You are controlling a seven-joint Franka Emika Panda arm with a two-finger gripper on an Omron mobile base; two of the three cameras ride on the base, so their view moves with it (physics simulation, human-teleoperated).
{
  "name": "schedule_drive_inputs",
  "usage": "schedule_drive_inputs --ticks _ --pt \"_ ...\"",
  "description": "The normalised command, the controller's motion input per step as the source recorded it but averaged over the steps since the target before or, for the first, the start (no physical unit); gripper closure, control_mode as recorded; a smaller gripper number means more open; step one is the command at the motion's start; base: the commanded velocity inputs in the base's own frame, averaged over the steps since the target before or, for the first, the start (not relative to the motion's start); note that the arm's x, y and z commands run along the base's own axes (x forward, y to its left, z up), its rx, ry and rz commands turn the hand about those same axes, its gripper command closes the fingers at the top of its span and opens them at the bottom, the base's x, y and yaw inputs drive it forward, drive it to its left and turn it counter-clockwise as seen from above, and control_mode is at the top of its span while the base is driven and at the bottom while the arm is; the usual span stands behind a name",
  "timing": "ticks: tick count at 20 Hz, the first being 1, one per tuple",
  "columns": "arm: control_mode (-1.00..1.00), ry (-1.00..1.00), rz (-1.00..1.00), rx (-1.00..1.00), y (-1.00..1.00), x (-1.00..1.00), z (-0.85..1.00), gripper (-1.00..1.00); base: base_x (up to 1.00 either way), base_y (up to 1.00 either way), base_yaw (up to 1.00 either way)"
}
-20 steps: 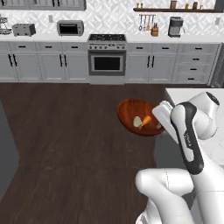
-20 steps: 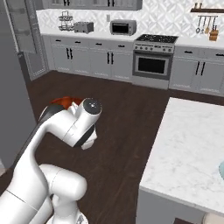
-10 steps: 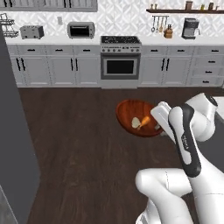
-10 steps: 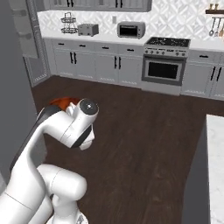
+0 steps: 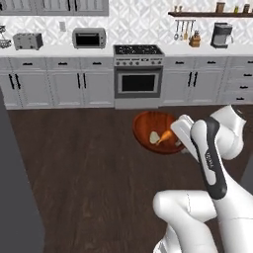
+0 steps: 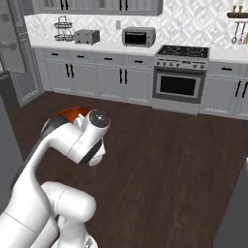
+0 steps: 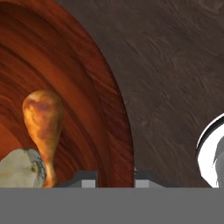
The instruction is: Pick the chicken drumstick and garlic from their plates and place them in the bowl. Then put the bowl in the fridge.
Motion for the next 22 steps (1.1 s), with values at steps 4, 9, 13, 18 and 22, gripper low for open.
schedule_drive_inputs --ticks 4,9,13,18,22 --pt "1.0 0.0 0.0 0.0 0.0 0.0 0.0 1.0 1.0 0.35 0.01" --pt "1.0 0.0 0.0 0.0 0.0 0.0 0.0 1.0 1.0 0.37 0.16" --pt "1.0 0.0 0.0 0.0 0.0 0.0 0.0 1.0 1.0 0.23 0.27" --pt "1.0 0.0 0.0 0.0 0.0 0.0 0.0 1.0 1.0 0.18 0.31" --pt "1.0 0.0 0.0 0.0 0.0 0.0 0.0 1.0 1.0 0.18 0.31"
